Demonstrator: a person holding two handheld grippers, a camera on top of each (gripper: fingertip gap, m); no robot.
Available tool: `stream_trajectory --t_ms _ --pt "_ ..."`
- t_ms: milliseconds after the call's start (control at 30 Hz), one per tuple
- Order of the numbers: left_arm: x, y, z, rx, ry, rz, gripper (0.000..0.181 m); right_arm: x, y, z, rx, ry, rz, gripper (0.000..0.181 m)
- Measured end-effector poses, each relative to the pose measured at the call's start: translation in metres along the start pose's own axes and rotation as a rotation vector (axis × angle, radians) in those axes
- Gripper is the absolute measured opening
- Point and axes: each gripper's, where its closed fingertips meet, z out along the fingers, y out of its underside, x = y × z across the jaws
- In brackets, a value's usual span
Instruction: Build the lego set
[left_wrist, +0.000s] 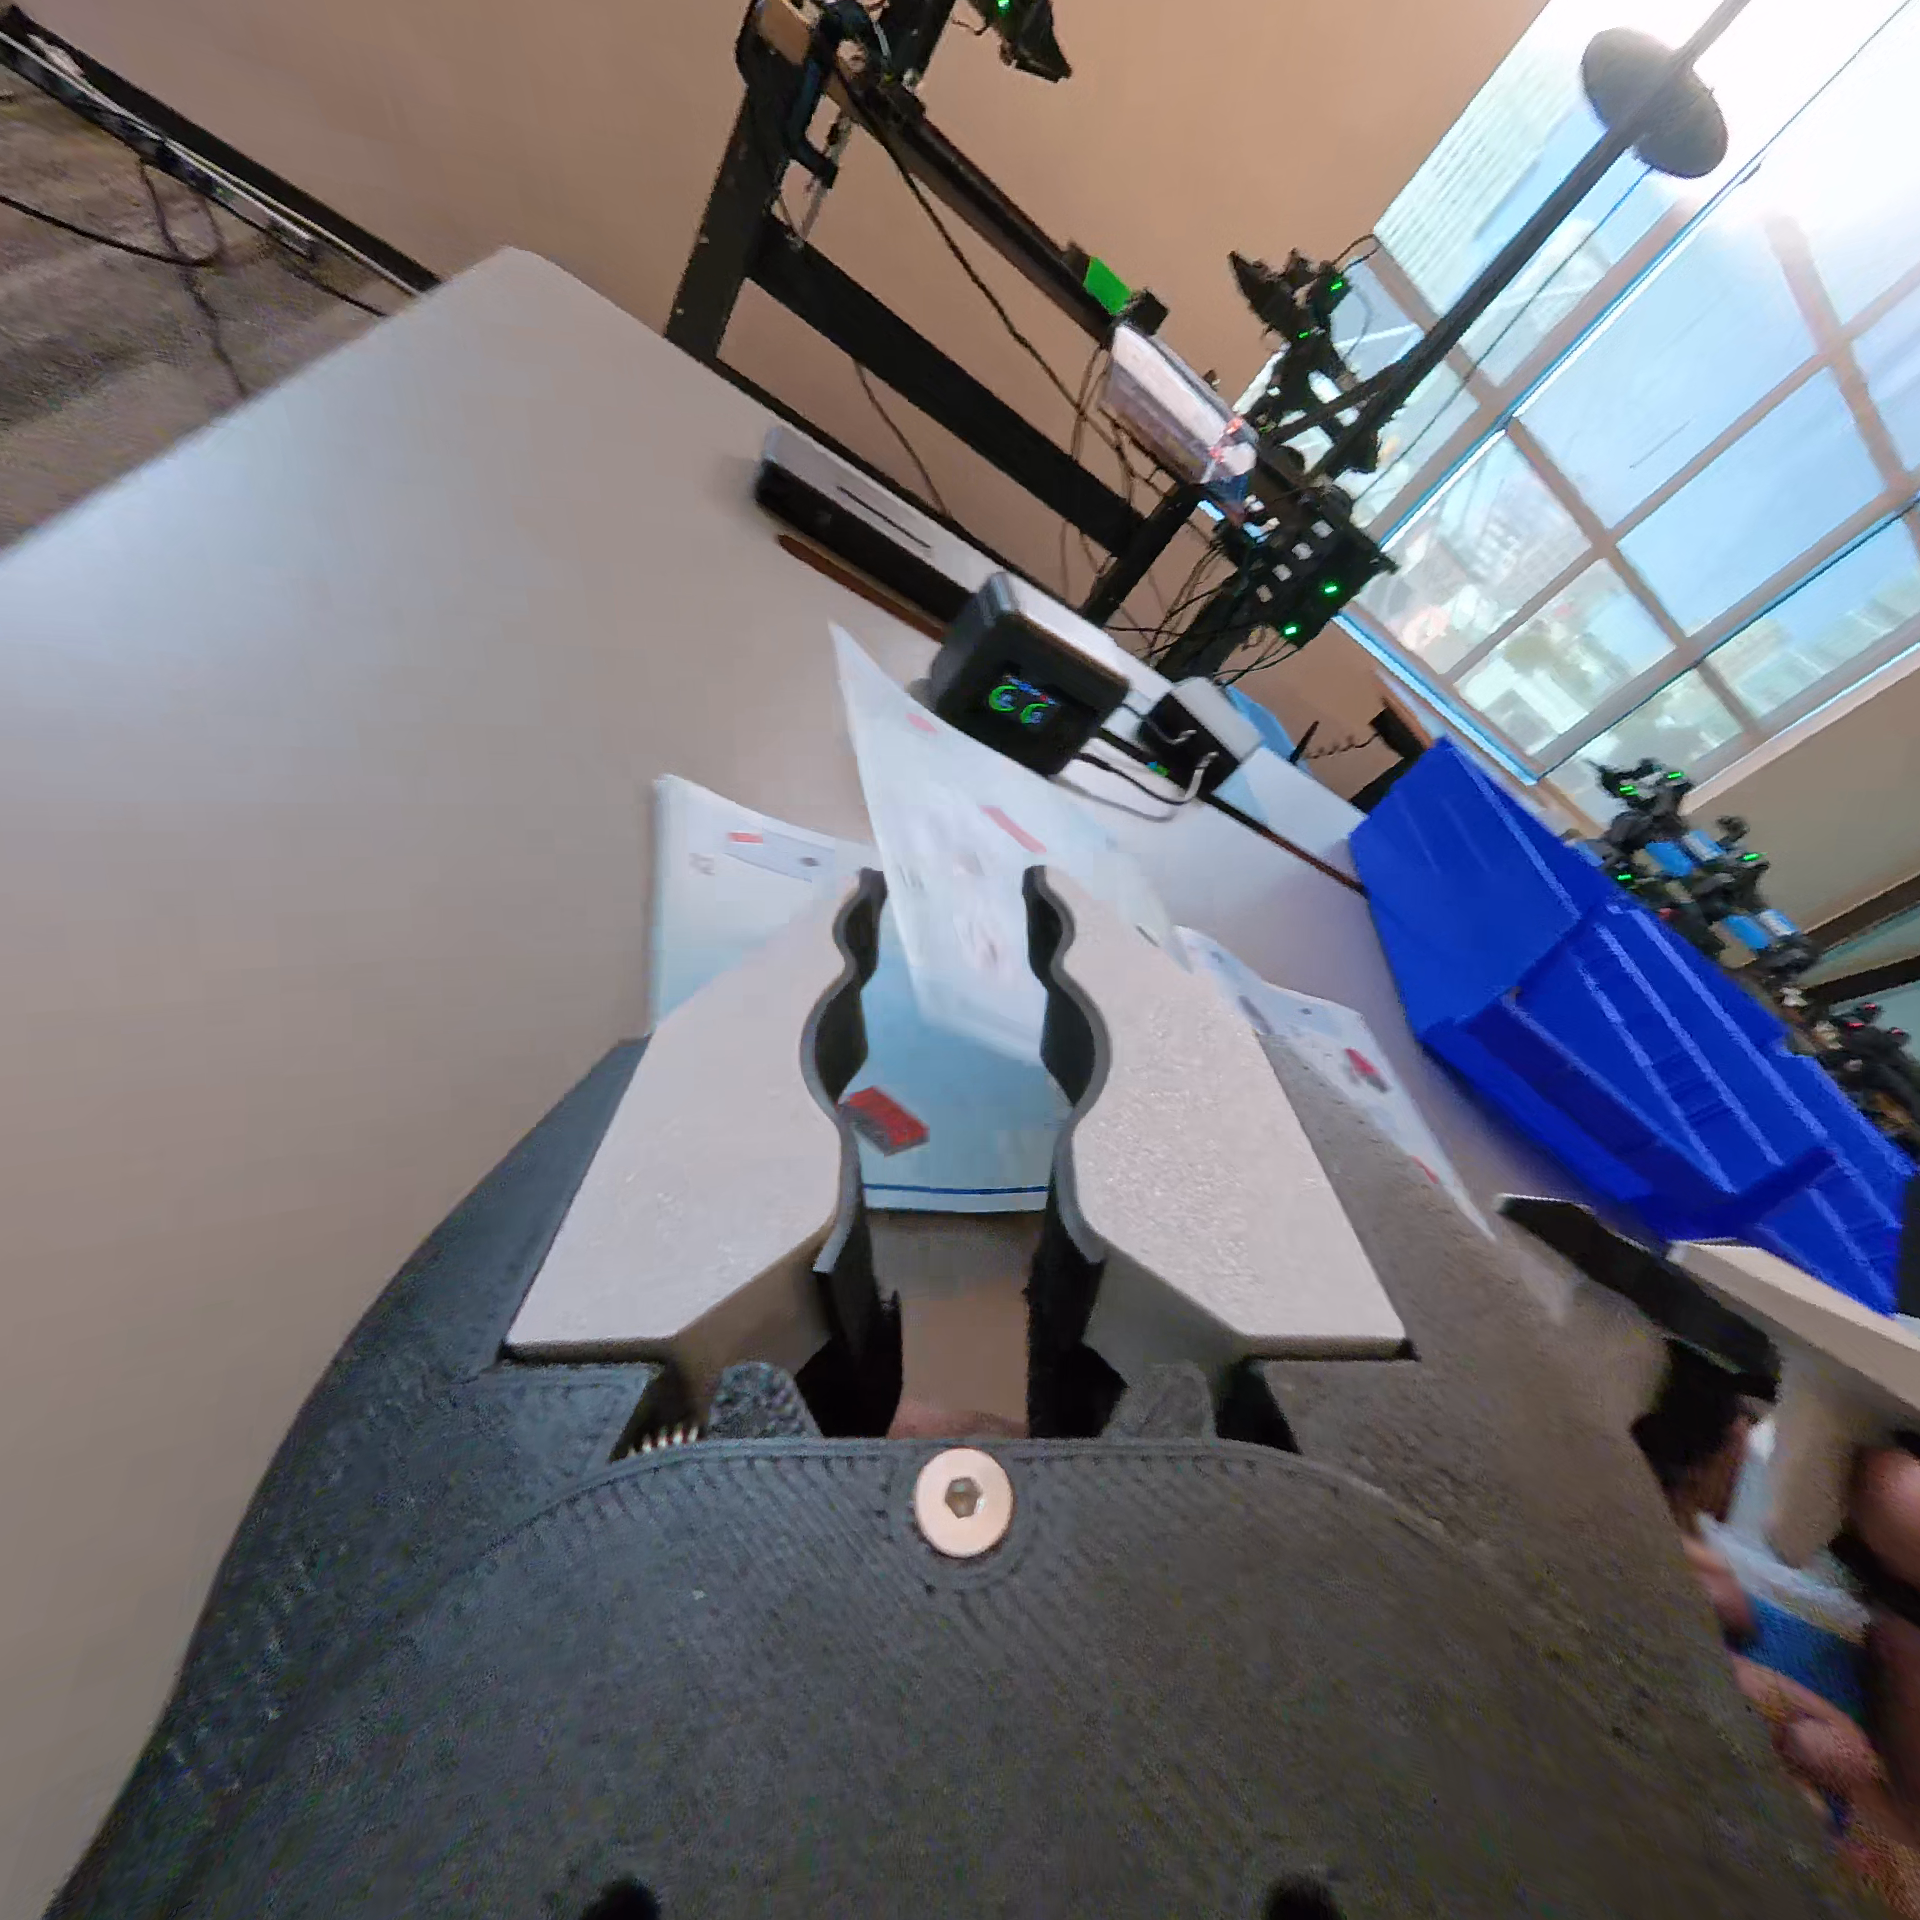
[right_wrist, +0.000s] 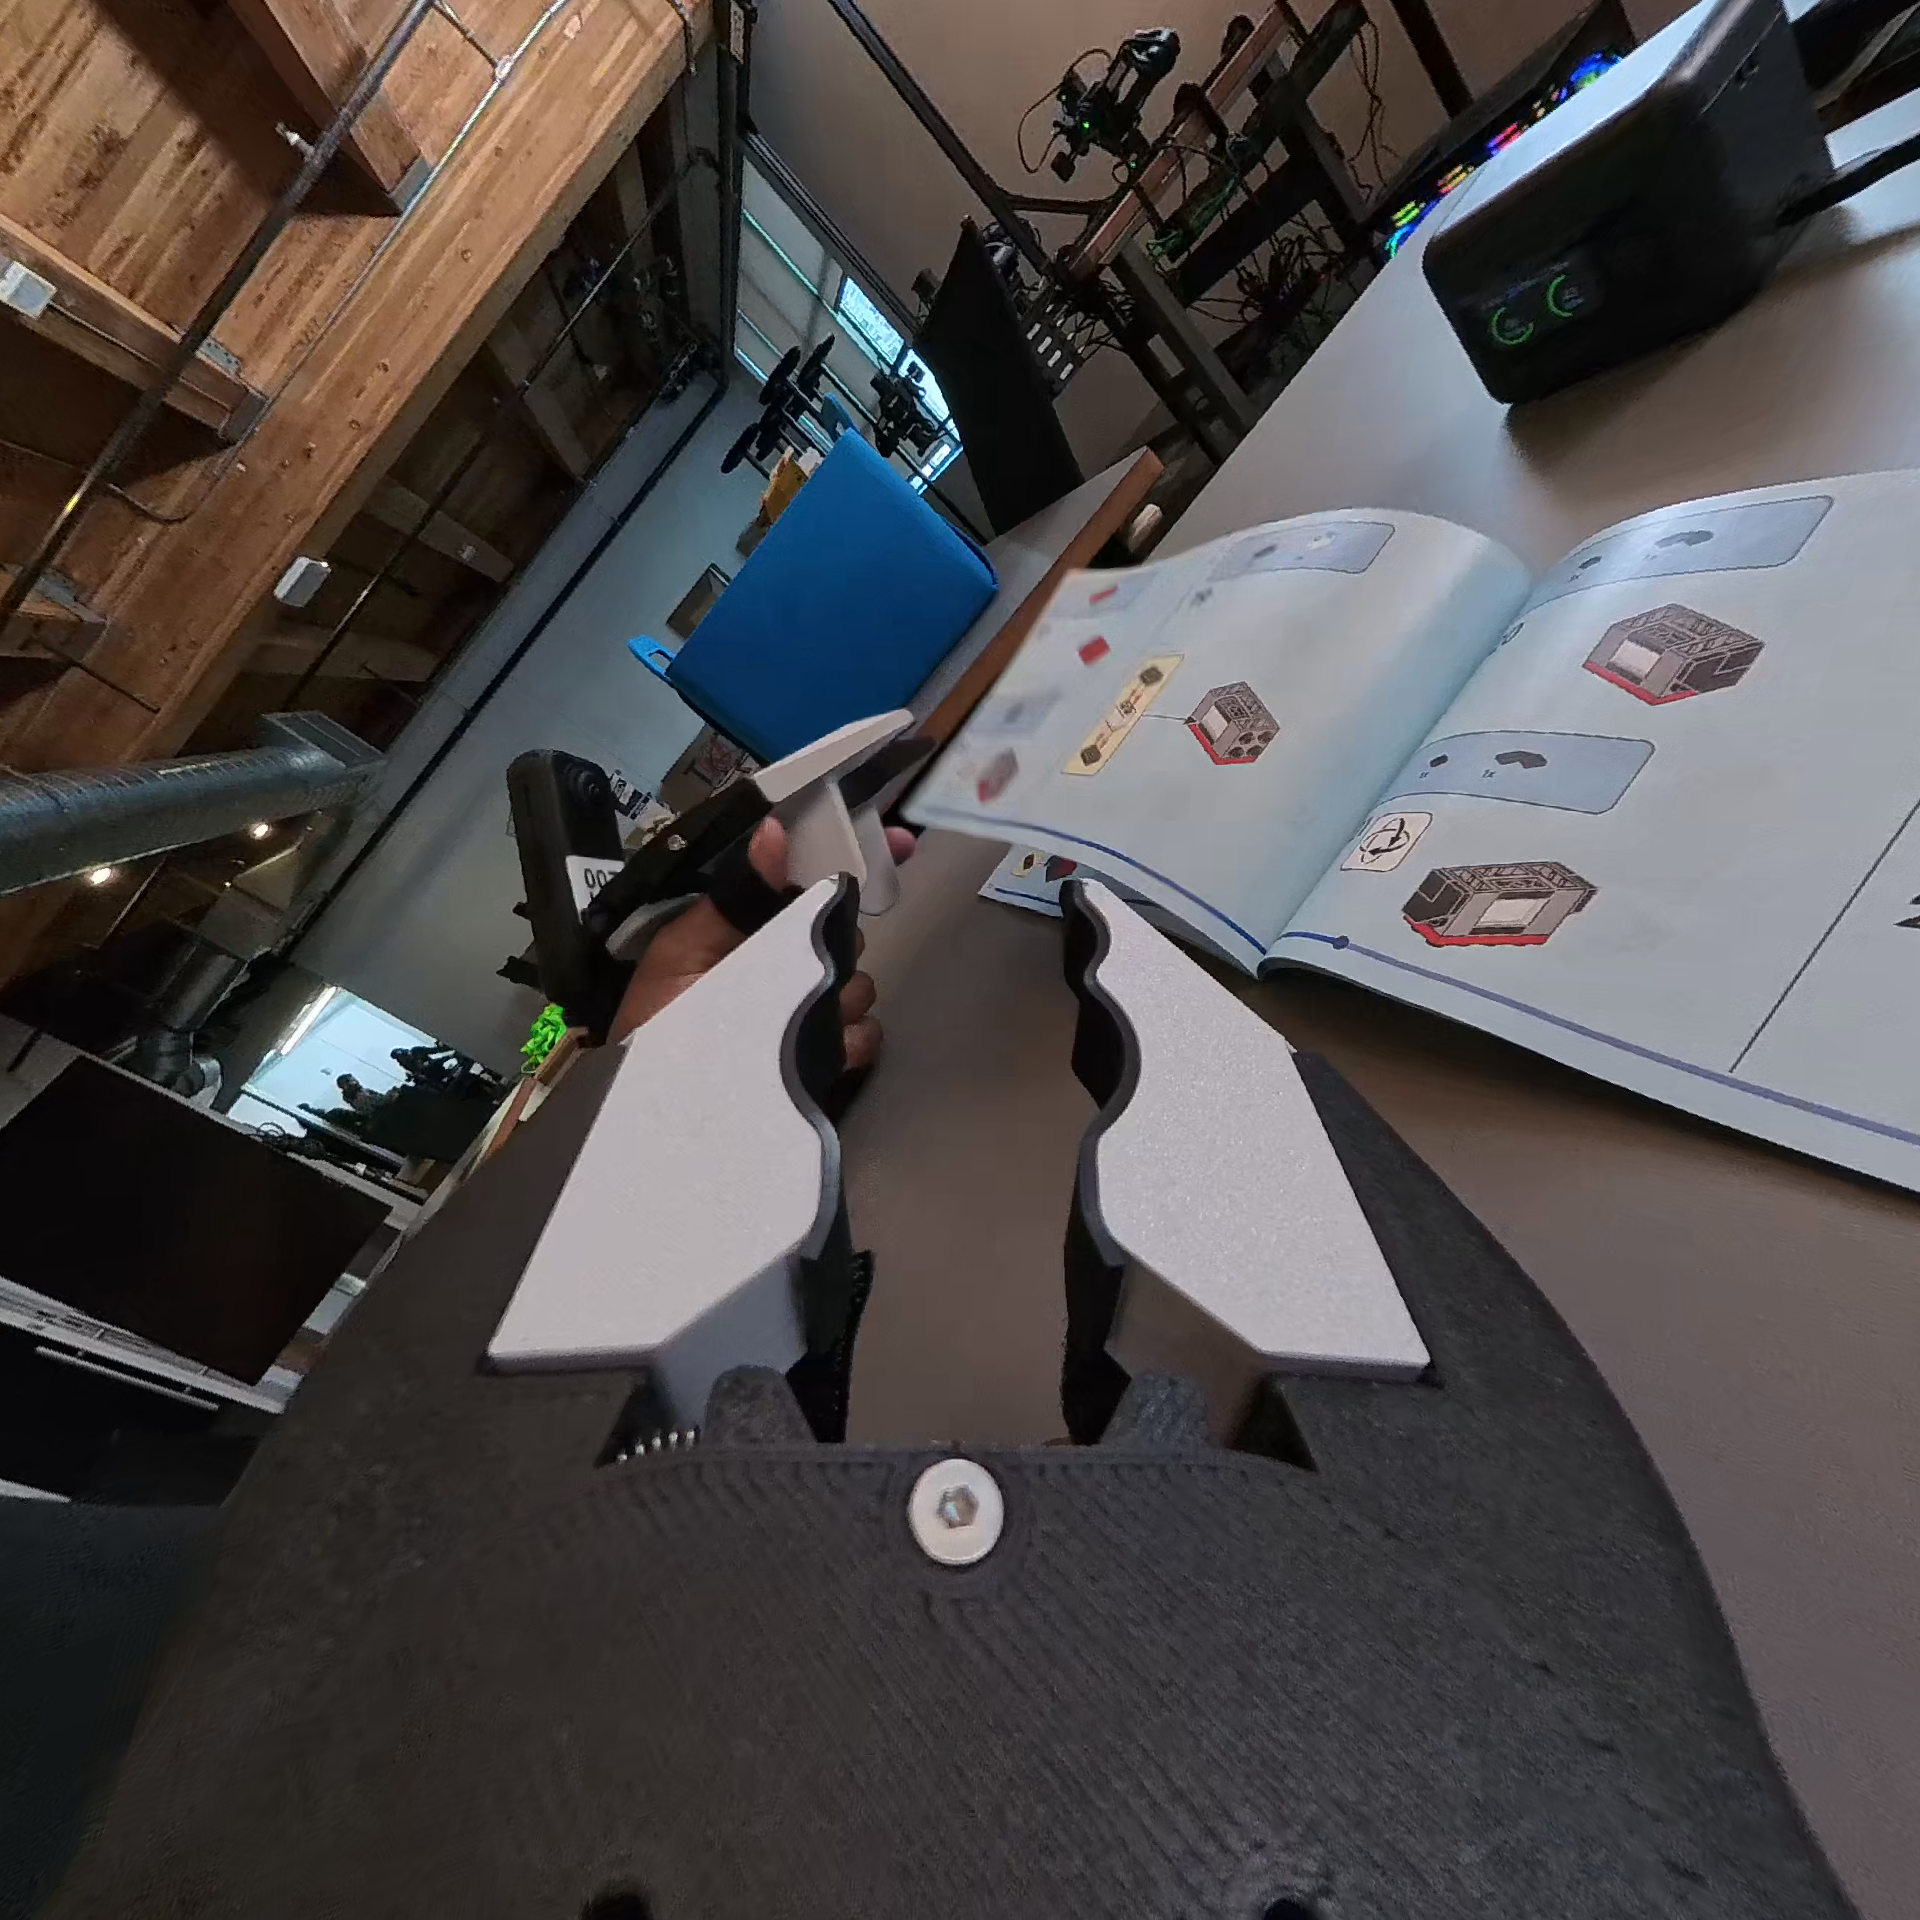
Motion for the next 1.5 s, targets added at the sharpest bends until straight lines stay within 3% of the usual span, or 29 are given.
stream_trajectory --t_ms 33,200,300,433,533,667,800,900,1067,1267,1367,1500 --pt "-0.008 -0.004 -0.004 0.001 -0.017 0.01 0.032 -0.001 0.0 0.0 0.004 -0.004 -0.006 0.04" --pt "-0.019 -0.031 -0.029 0.067 -0.01 0.092 0.052 -0.023 0.002 -0.013 0.004 -0.087 -0.082 0.044" --pt "0.026 -0.031 -0.034 0.057 0.177 0.182 0.055 -0.034 0.008 -0.037 -0.016 -0.088 -0.19 0.046" --pt "0.11 0.015 -0.03 -0.089 0.453 0.347 0.055 -0.036 -0.006 -0.09 0.011 -0.04 -0.241 0.047" --pt "0.155 0.065 -0.017 -0.214 0.536 0.515 0.054 -0.024 -0.035 -0.149 0.015 0.076 -0.308 0.045" --pt "0.177 0.125 -0.003 -0.371 0.556 0.682 0.054 0.004 -0.087 -0.257 -0.067 0.313 -0.454 0.038" --pt "0.183 0.147 0.004 -0.423 0.561 0.656 0.053 0.046 -0.149 -0.374 -0.178 0.601 -0.556 0.03" --pt "0.185 0.151 0.005 -0.438 0.549 0.648 0.052 0.082 -0.185 -0.421 -0.334 0.743 -0.611 0.03" --pt "0.189 0.161 0.005 -0.474 0.517 0.614 0.052 0.158 -0.204 -0.423 -0.656 0.825 -0.631 0.03" --pt "0.188 0.171 -0.004 -0.503 0.464 0.606 0.051 0.232 -0.173 -0.415 -1.069 0.847 -0.565 0.021" --pt "0.187 0.17 -0.004 -0.508 0.462 0.577 0.05 0.249 -0.156 -0.418 -1.146 0.824 -0.47 0.025" --pt "0.187 0.17 -0.003 -0.53 0.482 0.532 0.05 0.261 -0.152 -0.419 -1.134 0.839 -0.42 0.032"
